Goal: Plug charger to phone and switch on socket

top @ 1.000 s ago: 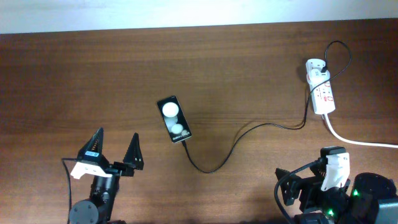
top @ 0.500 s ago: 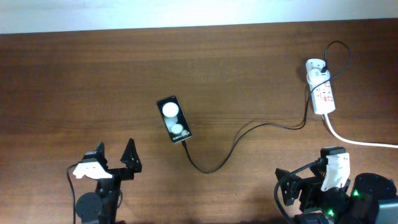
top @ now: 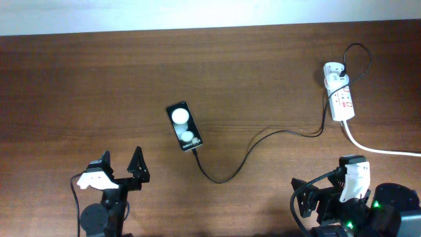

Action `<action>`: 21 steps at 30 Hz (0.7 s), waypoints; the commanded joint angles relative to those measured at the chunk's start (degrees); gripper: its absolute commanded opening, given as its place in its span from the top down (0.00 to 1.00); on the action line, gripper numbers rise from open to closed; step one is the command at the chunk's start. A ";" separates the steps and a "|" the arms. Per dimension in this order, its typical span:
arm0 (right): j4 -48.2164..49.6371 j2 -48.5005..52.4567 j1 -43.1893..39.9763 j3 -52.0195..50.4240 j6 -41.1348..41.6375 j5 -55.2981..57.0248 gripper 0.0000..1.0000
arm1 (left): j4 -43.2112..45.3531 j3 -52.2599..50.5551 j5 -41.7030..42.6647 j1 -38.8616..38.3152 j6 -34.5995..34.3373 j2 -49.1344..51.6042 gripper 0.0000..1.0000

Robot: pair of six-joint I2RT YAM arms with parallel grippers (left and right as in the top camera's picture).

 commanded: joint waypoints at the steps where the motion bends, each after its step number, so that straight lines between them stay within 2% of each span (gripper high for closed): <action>1: -0.02 -0.42 0.35 0.33 0.61 -0.48 0.01 | -0.44 -0.07 -0.63 0.28 0.50 -0.61 0.01; 12: 2.16 -0.42 0.35 0.07 0.13 2.12 0.01 | -0.46 -0.07 -0.63 0.28 0.50 -0.61 0.01; 17: 21.77 -2.62 -0.33 -10.29 -3.50 2.01 0.01 | -0.44 -0.07 -0.63 0.28 0.50 -0.61 0.01; 21: 40.09 -11.37 -0.57 -25.03 -3.30 -1.53 0.01 | -0.44 -0.07 -0.63 0.28 0.50 -0.61 0.01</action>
